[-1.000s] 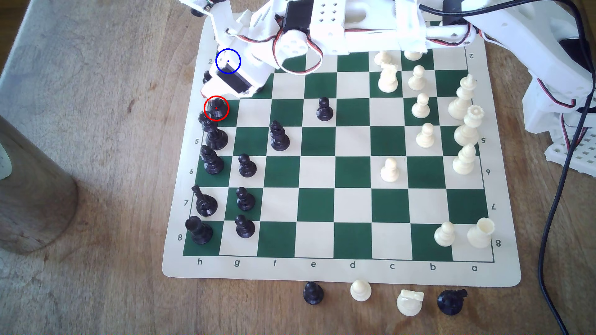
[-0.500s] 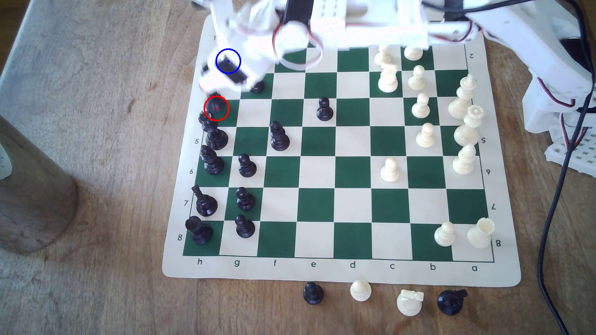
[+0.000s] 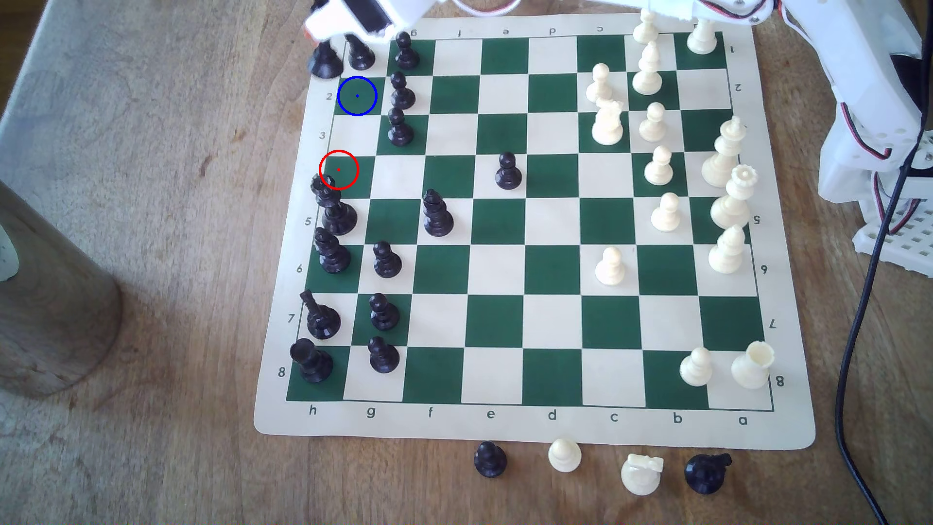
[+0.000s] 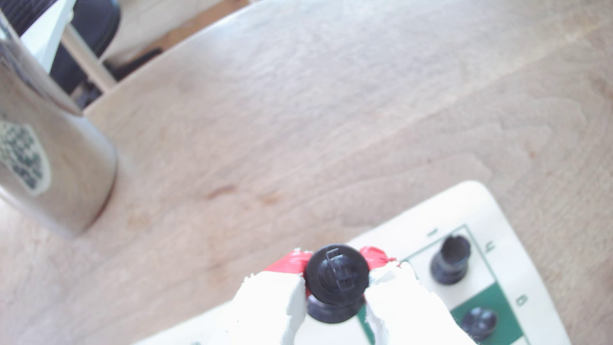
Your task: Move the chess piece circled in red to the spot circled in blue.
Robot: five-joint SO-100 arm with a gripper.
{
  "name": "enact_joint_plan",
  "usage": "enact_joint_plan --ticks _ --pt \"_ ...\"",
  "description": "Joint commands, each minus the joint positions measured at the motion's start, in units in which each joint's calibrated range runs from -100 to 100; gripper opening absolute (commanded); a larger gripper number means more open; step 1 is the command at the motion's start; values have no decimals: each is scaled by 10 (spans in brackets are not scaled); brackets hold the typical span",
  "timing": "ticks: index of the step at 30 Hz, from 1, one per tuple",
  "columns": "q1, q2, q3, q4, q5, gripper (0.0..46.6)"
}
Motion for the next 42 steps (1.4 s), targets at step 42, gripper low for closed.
enact_joint_plan --ticks 42 --pt "23 140 -139 -48 27 3"
